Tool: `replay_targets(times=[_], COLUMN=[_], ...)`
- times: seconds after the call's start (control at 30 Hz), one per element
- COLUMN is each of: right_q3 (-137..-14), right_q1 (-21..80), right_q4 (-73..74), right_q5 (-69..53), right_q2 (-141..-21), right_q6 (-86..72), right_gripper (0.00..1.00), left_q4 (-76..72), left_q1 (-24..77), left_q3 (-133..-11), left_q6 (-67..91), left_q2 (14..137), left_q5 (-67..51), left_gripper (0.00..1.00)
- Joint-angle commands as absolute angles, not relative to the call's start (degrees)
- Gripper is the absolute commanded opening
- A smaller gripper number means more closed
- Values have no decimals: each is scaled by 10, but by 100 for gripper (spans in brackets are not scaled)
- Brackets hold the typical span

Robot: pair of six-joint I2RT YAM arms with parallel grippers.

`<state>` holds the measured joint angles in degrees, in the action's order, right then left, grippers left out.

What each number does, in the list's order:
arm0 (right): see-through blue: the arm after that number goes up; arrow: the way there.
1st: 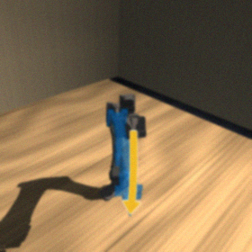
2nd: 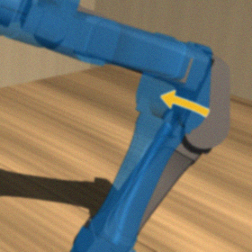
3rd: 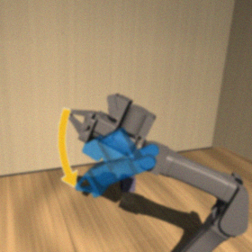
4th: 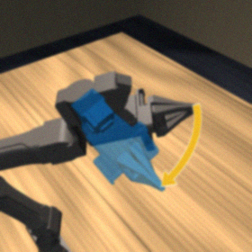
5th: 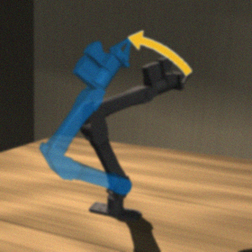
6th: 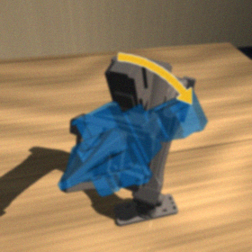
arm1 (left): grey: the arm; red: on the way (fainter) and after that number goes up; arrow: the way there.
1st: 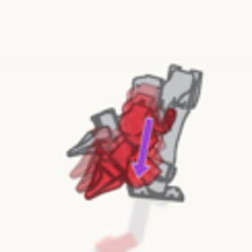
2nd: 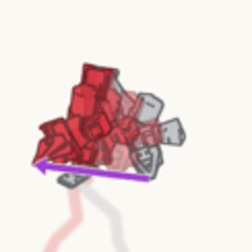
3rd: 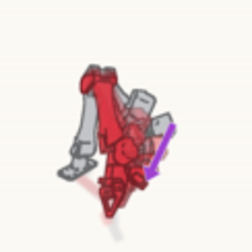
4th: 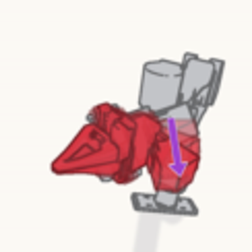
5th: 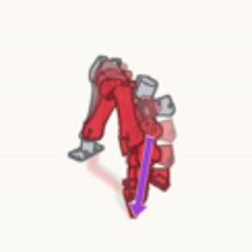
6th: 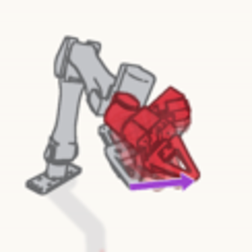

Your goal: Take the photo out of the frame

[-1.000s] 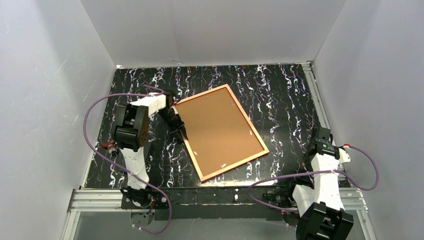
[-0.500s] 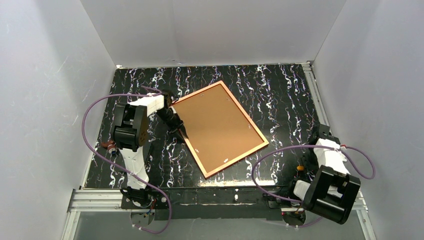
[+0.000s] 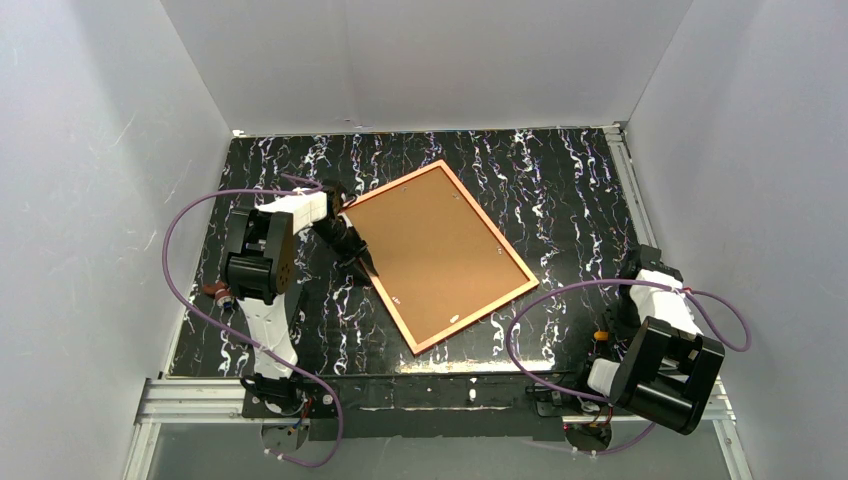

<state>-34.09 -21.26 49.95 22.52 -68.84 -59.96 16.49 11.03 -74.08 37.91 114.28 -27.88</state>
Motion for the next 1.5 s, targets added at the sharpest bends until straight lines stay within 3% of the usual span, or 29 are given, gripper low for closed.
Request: replay_targets(times=[0.0,0.33,0.67,0.8,0.9,1.47], right_q3=[-331,-321,-314,-306,-303,-309], right_q1=[-222,-223,-222,-223,-222,-222], right_q4=[500,496,492,489,488,541], right_q5=[217,215,209,208,208,208], right_q2=[-687,-661,-640,-617,-603,-417], right_q6=[-606,-609,-609,-609,-609,-604], right_gripper=[16,35,46,68,78,86], left_q4=[232,227,226,224,223,223], left_q1=[105,104,102,103,102,100], left_q3=[-728,-723,-720,-720,-719,-721], left_q6=[396,398,396,397,399,401], left_q2=[1105,1101,1094,1096,1096,1096], left_q5=[-341,-345,-344,-348,-349,-350], left_gripper=[0,0,0,0,0,0])
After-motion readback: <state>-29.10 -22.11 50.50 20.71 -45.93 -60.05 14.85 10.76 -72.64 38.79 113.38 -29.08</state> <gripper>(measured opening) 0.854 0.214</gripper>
